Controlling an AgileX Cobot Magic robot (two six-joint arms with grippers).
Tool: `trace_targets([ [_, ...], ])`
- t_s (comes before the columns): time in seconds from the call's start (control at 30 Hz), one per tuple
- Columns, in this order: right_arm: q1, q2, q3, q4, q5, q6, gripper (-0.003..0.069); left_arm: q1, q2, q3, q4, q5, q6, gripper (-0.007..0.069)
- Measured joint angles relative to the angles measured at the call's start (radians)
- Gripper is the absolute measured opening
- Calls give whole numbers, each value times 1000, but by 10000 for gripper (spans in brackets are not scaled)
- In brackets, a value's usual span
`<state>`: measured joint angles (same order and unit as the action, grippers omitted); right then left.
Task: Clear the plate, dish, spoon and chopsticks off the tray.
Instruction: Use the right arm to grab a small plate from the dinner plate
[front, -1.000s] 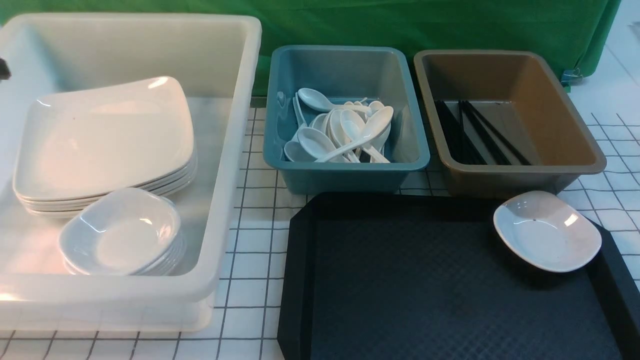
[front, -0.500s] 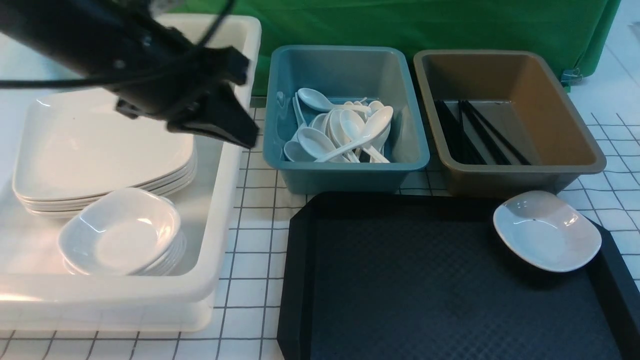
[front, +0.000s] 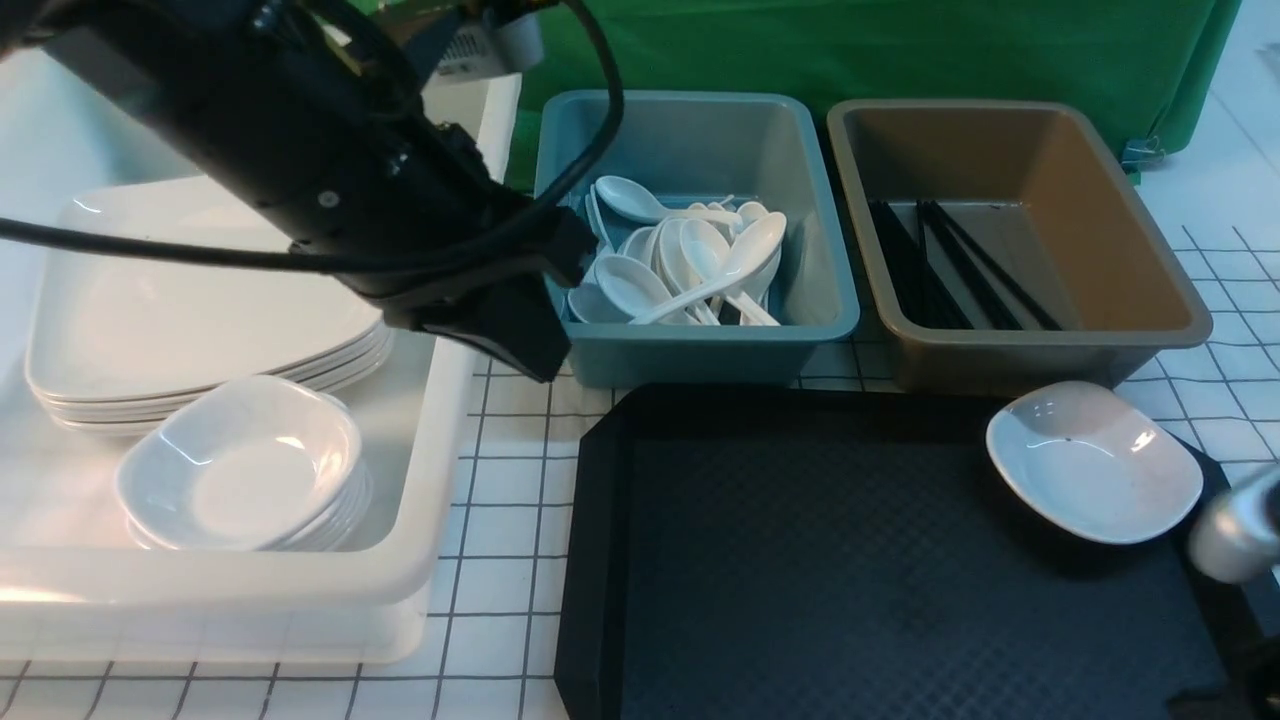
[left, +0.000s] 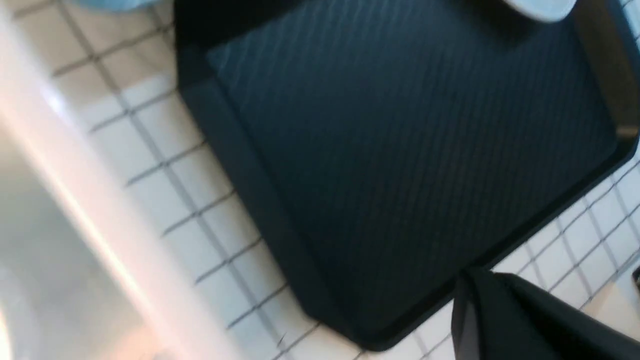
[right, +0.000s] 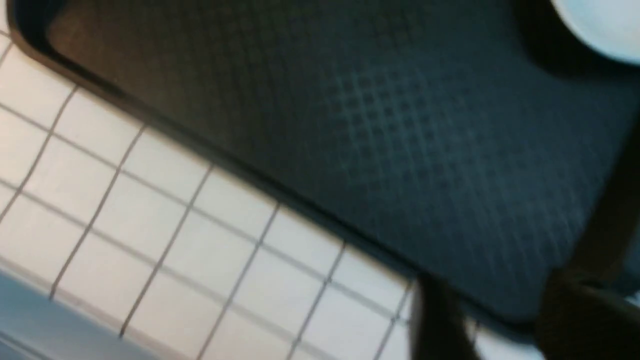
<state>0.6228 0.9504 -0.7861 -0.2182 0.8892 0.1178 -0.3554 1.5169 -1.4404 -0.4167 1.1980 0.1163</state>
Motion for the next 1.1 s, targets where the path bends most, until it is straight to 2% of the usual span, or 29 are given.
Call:
trace_targets([
  [0.07,0,156,-18,-62,-72,-5,451,41,-11,7,14,13,9,0],
  [0.33,0,553,-186,-384,-97,130,465,159,-54,44,36,22,11,0],
  [0.53,-27,746,-289,-422,-113,161,465,175,-63,44,44,22,11,1],
  [0.67,-104,853,-334,-422,-133,165,465,175,-63,45,45,22,11,1],
  [0.83,-179,904,-338,-422,-174,165,465,175,-63,45,45,22,11,3],
  [0.97,-199,926,-340,-413,-196,157,464,176,-63,45,45,22,11,4],
  [1.1,-200,946,-341,-395,-221,148,386,176,-63,45,45,22,11,4],
])
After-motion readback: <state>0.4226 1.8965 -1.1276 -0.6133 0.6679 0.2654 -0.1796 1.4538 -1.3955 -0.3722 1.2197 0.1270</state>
